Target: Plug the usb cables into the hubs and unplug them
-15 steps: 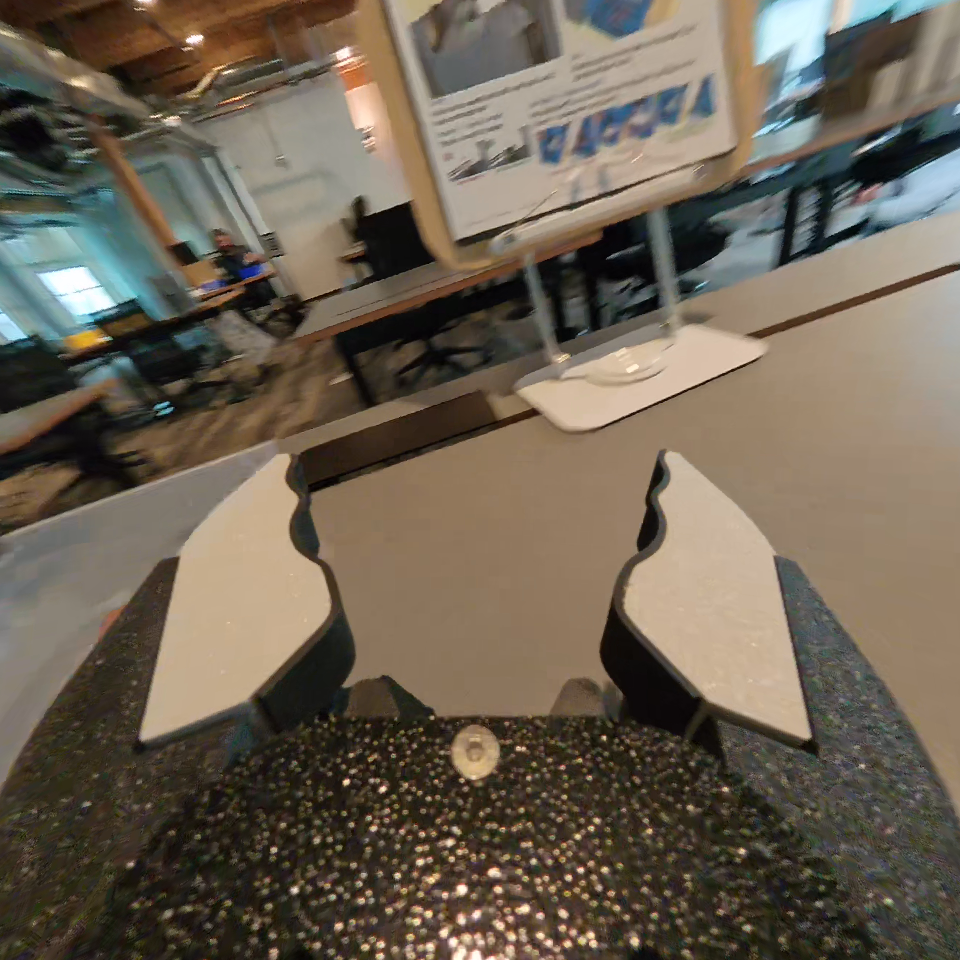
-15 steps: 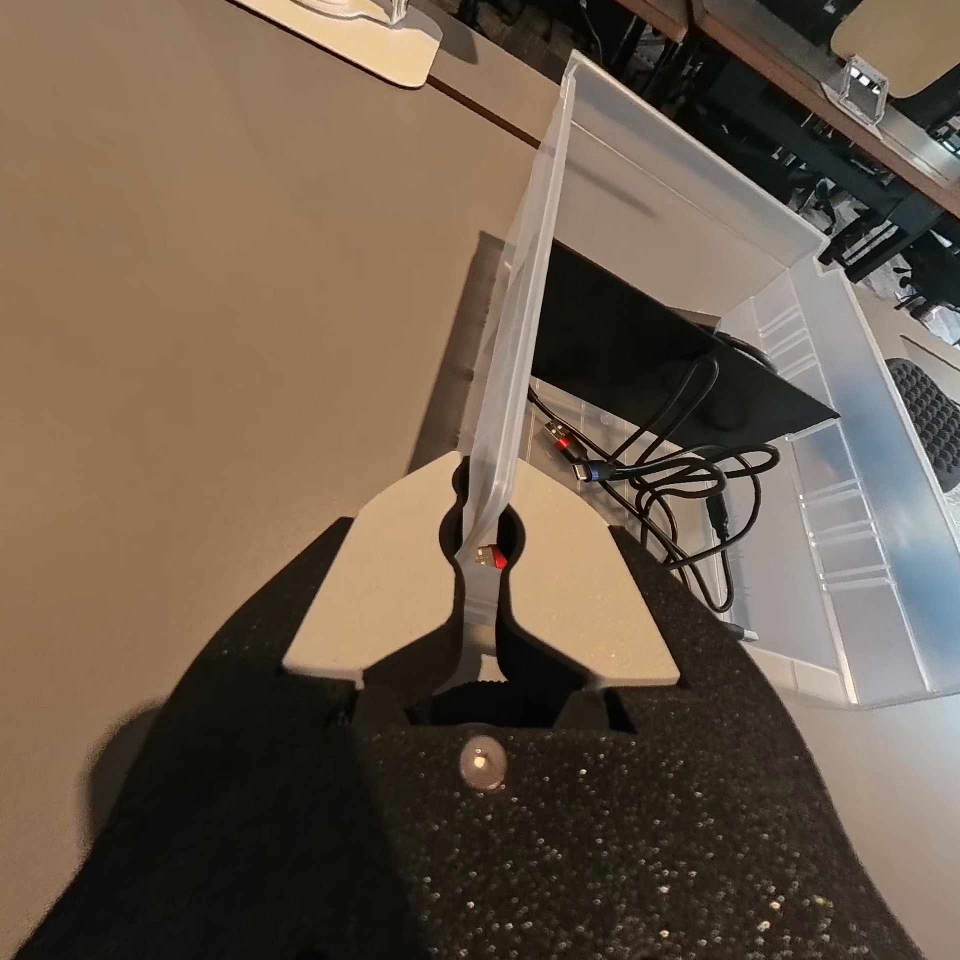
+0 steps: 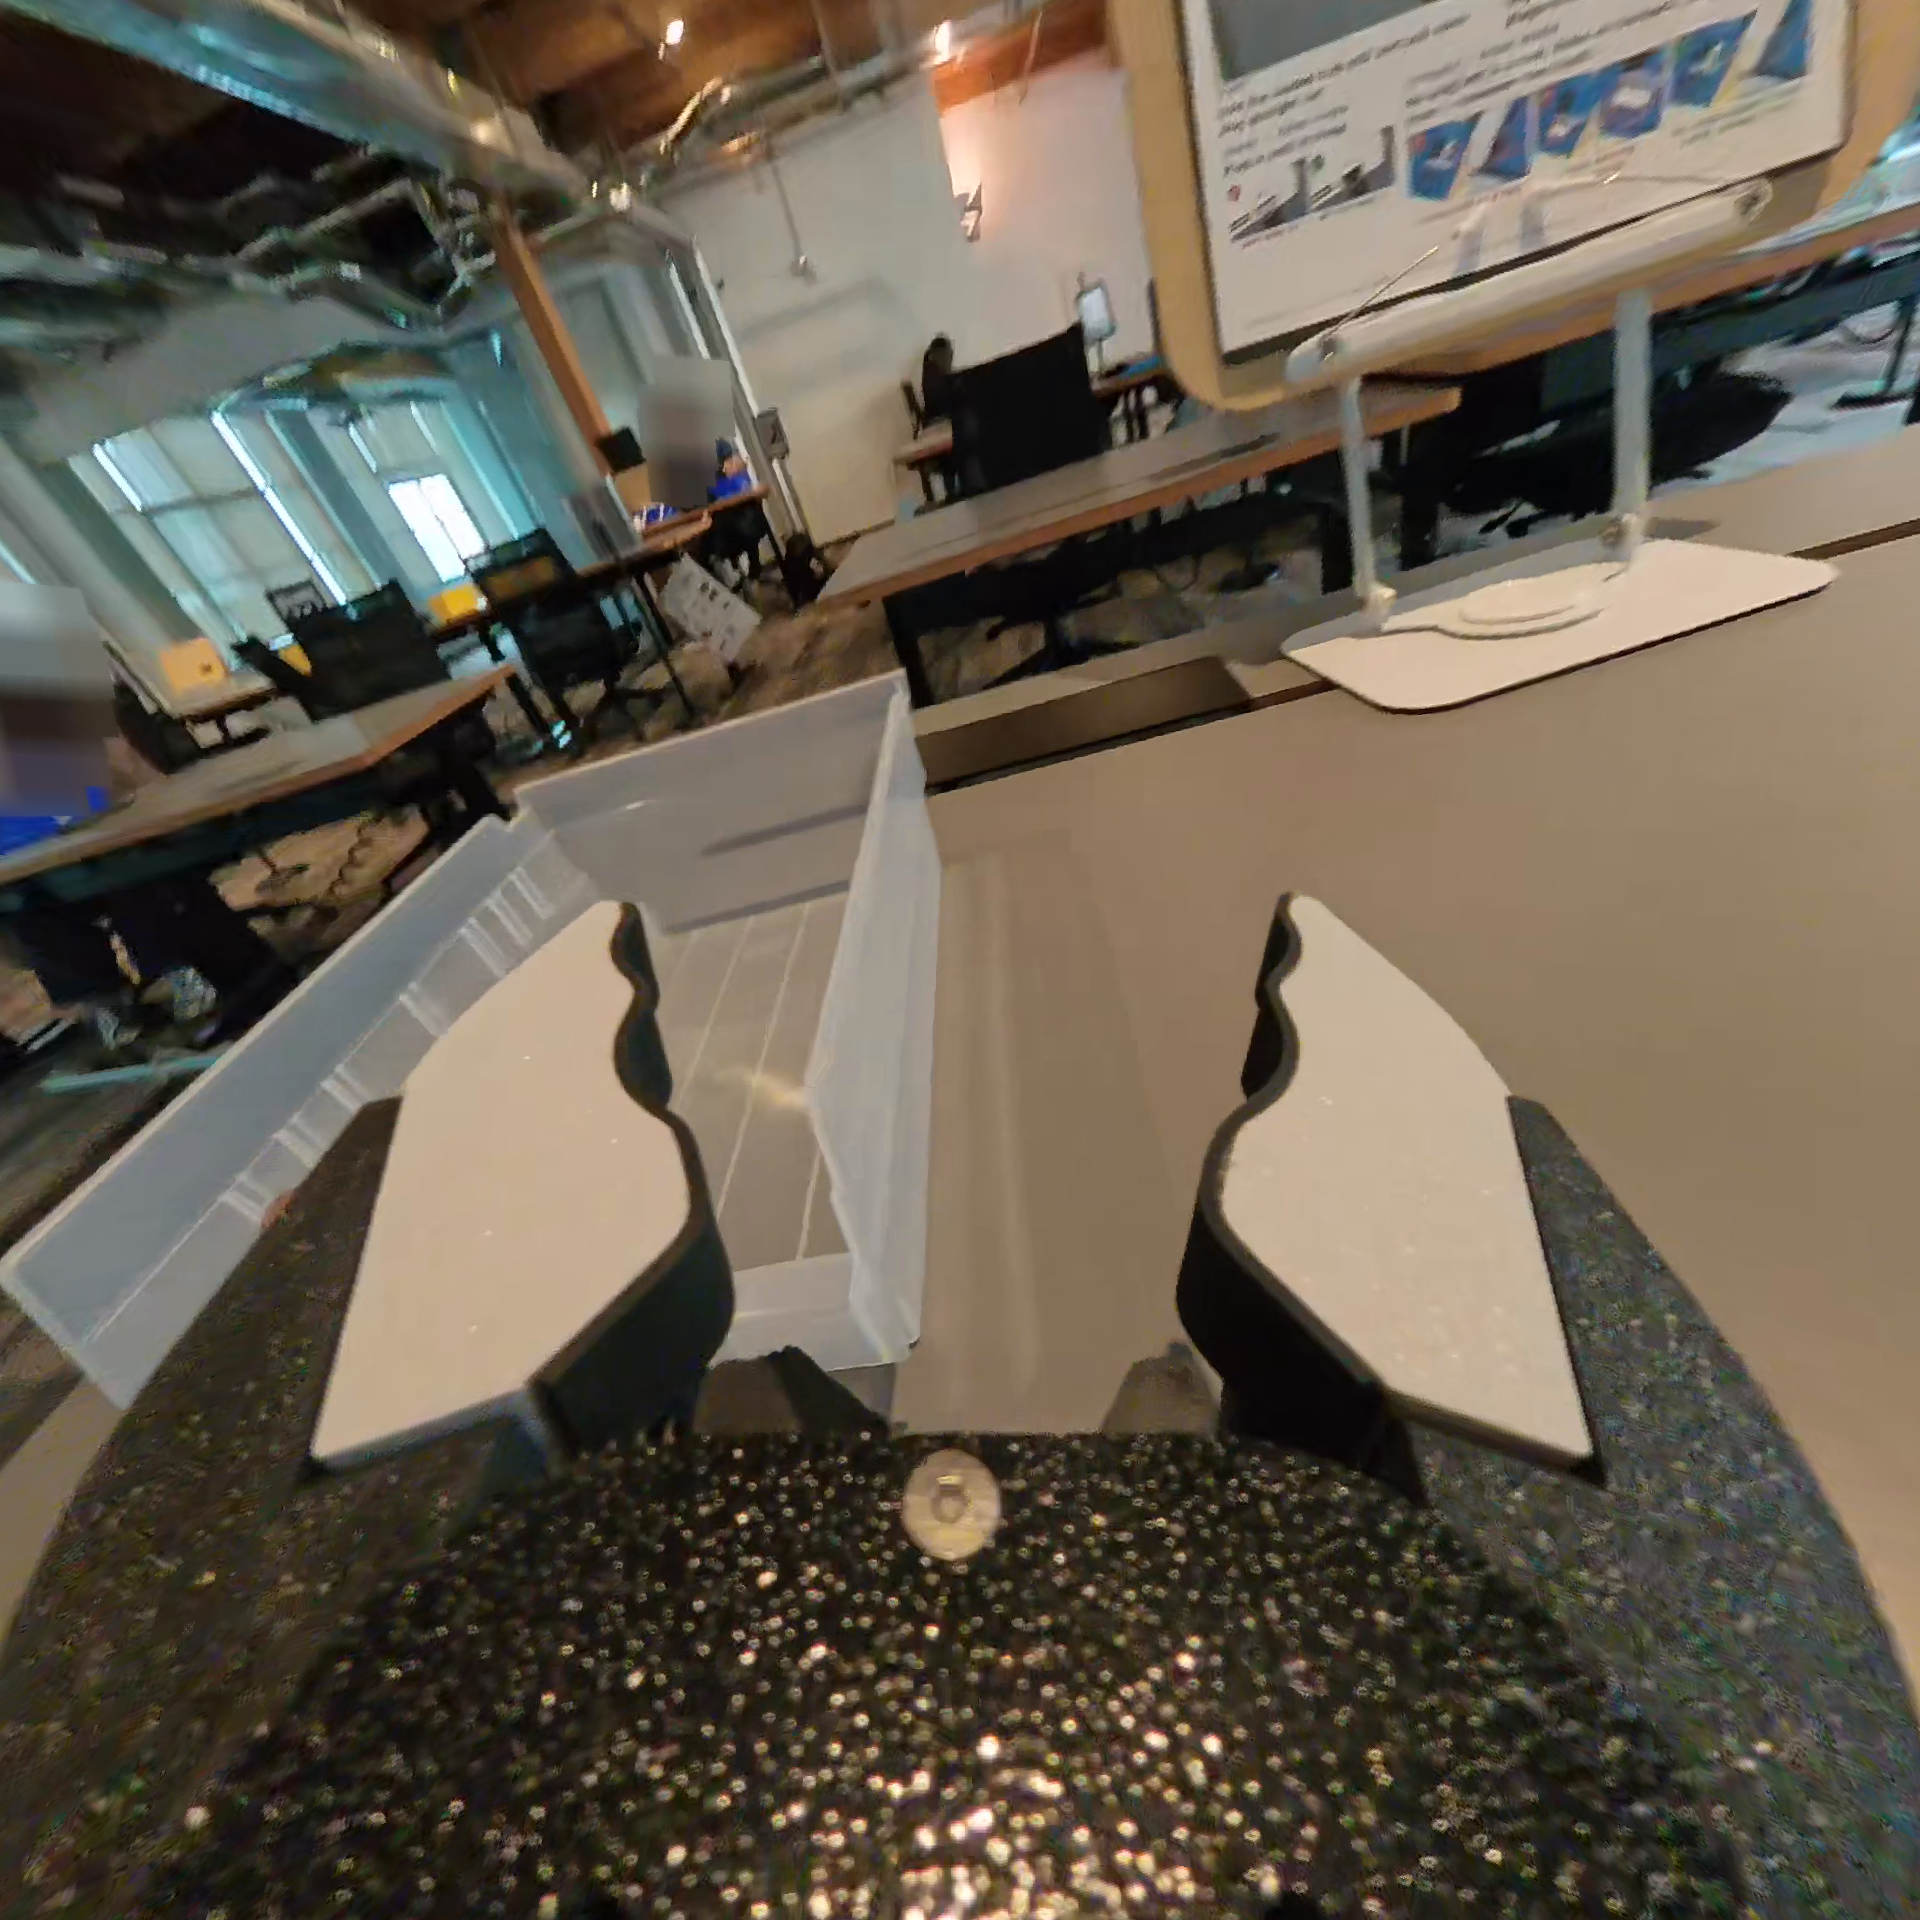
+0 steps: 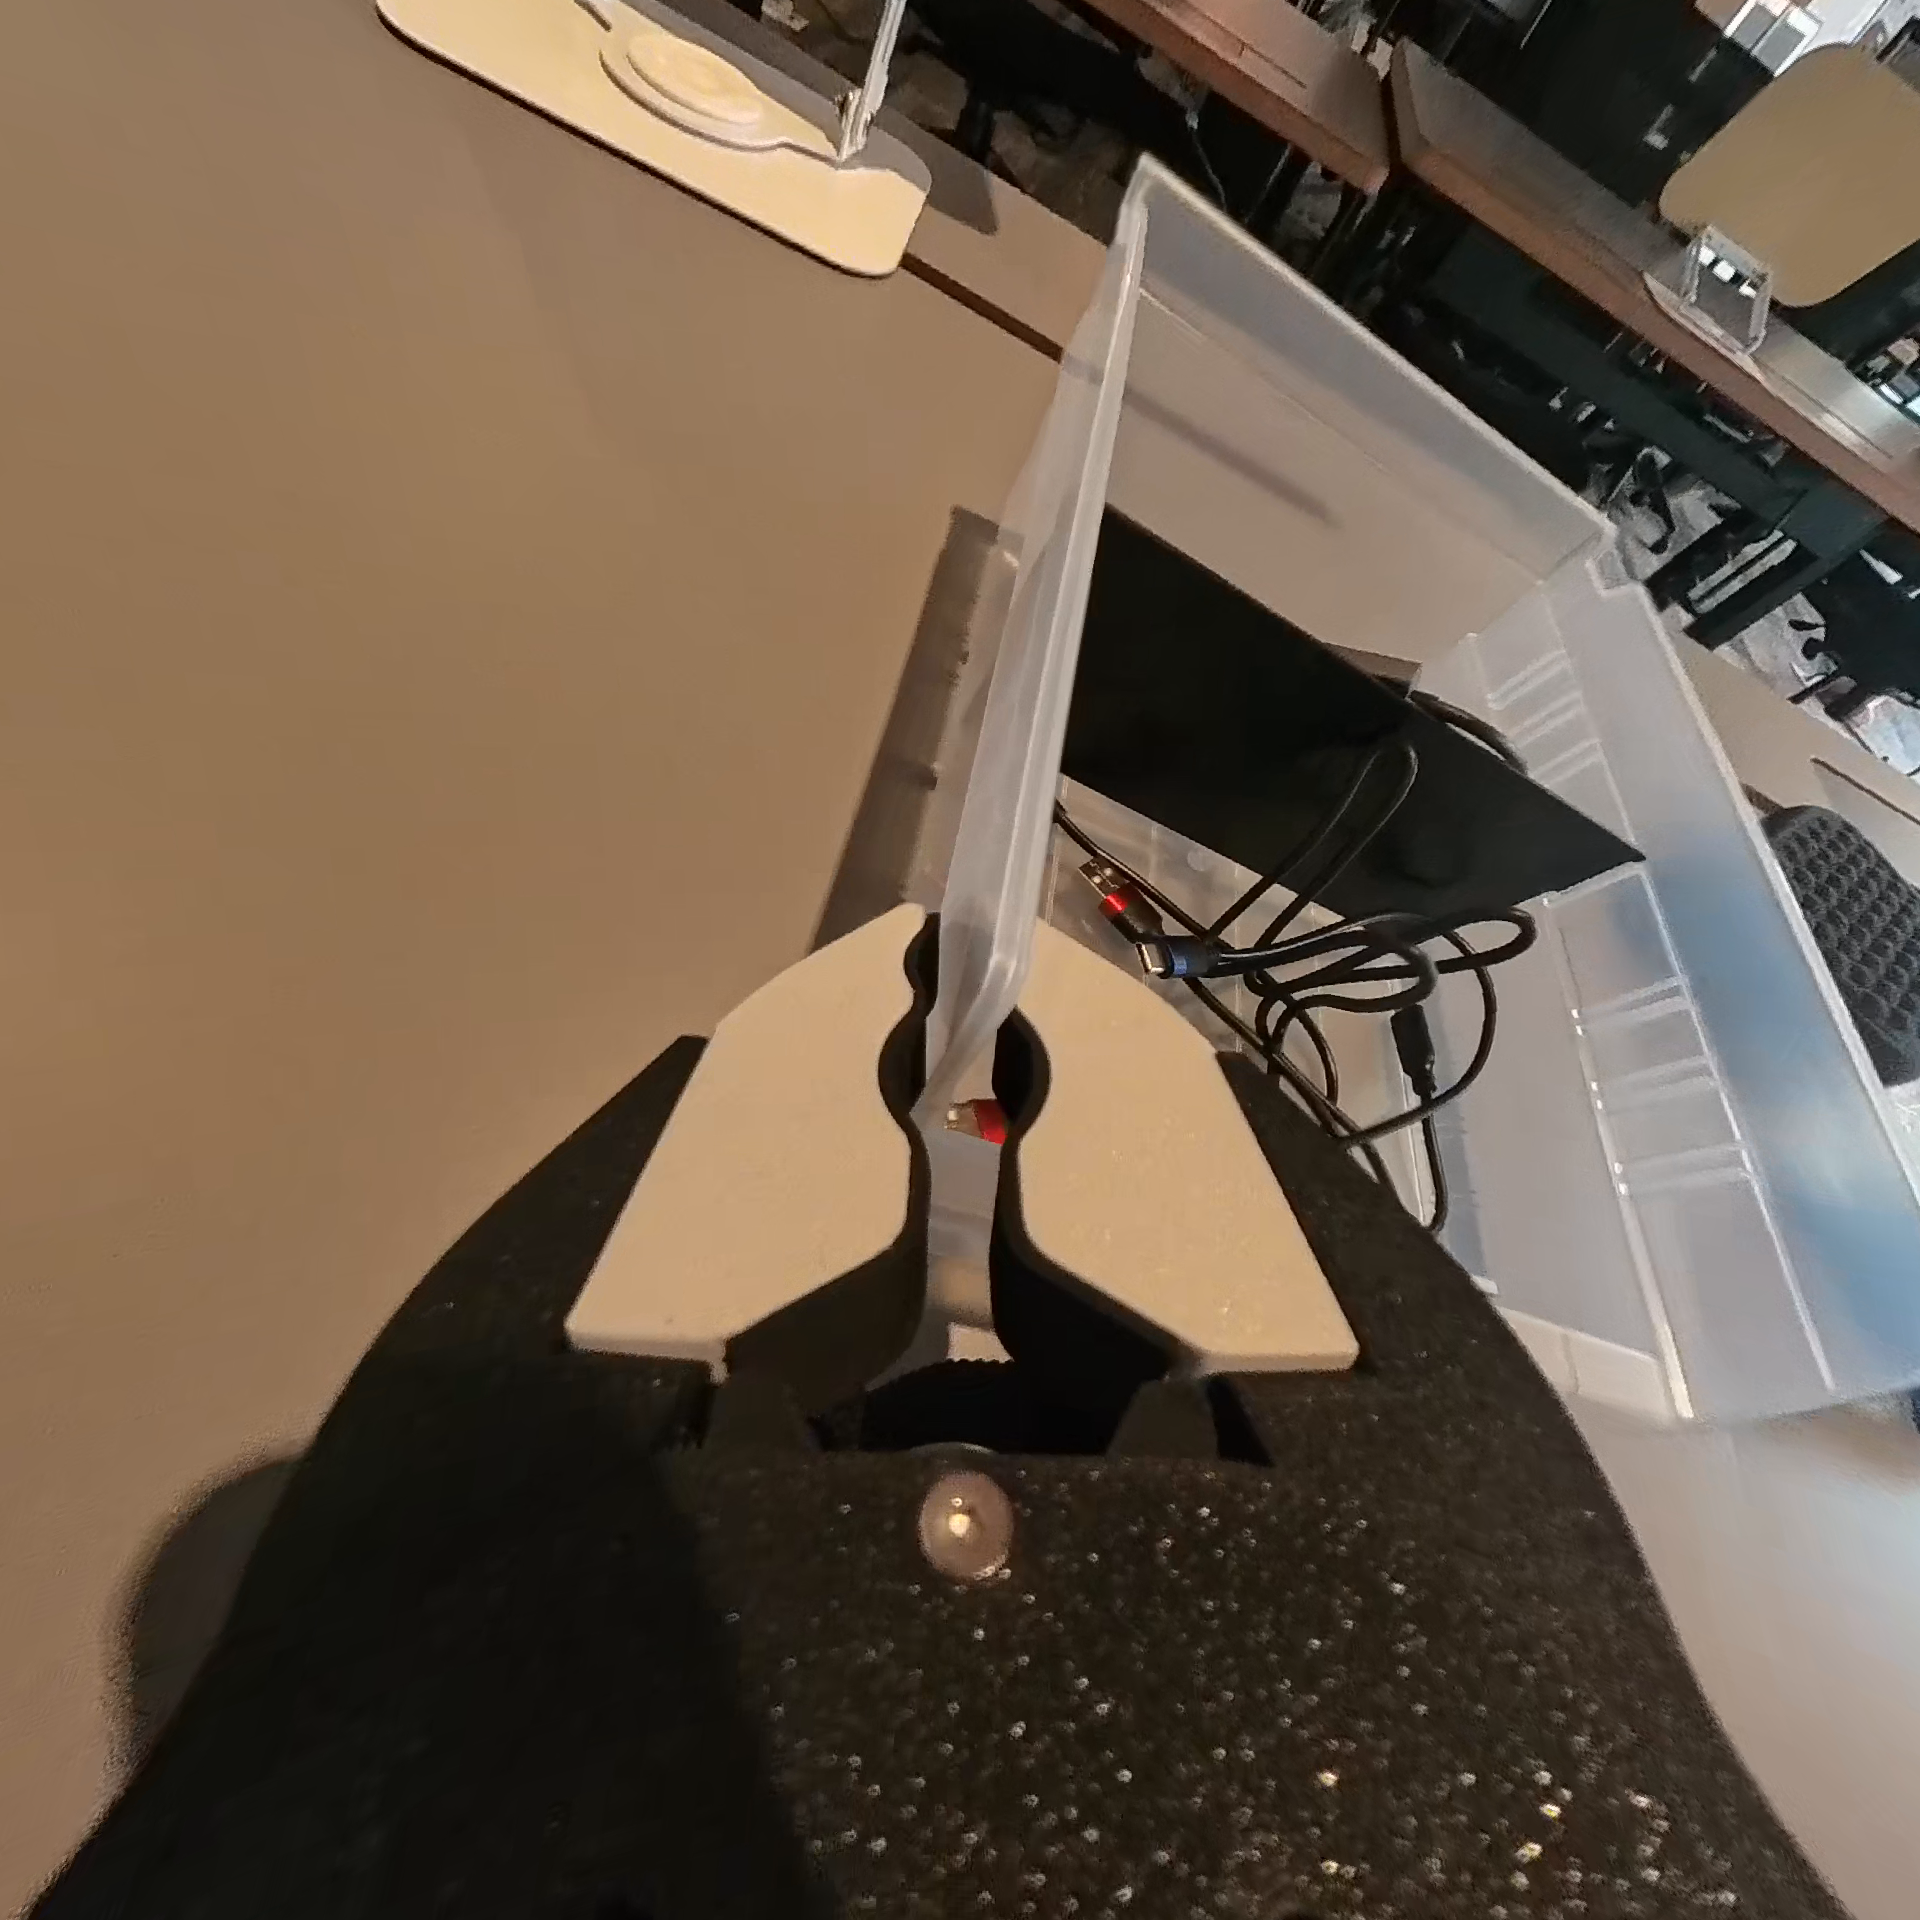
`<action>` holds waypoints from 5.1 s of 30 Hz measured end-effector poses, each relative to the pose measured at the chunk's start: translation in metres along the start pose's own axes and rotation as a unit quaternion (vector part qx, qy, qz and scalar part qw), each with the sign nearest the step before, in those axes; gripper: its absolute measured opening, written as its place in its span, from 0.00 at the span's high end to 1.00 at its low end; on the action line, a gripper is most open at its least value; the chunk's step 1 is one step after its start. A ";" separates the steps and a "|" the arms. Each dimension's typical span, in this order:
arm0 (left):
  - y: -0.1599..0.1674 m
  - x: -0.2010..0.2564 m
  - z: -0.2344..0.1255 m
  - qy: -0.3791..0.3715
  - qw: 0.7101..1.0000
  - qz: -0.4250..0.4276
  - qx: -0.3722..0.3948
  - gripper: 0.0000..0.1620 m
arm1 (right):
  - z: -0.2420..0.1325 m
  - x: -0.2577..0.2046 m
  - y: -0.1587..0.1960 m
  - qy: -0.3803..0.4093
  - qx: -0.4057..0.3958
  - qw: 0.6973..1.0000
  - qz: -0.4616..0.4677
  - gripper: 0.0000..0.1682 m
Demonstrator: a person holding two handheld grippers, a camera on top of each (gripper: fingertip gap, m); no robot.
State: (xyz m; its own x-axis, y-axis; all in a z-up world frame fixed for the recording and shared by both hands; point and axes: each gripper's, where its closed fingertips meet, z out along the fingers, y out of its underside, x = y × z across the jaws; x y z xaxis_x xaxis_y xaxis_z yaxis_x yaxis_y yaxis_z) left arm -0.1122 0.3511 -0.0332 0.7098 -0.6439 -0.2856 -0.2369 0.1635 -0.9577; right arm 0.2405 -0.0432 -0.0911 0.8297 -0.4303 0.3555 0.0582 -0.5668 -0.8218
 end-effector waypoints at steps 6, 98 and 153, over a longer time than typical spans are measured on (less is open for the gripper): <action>0.002 0.030 -0.010 0.035 0.998 0.013 0.054 0.35 | 0.001 0.010 -0.007 0.010 0.030 0.999 -0.002 0.96; 0.069 -0.036 0.008 0.033 0.980 -0.061 -0.188 0.39 | -0.051 -0.094 -0.057 -0.385 0.311 0.869 -0.009 0.77; 0.056 -0.033 0.020 -0.003 0.992 -0.060 -0.108 0.48 | -0.004 -0.088 -0.099 -0.360 0.267 0.887 -0.112 0.72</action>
State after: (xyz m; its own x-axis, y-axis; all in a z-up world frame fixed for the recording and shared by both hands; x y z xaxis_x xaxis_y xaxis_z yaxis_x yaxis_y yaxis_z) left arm -0.1358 0.3970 -0.0785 0.7449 -0.6451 -0.1703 -0.2862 -0.0784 -0.9549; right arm 0.1593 0.0479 -0.0396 0.8920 0.3204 0.3189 0.3623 -0.0846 -0.9282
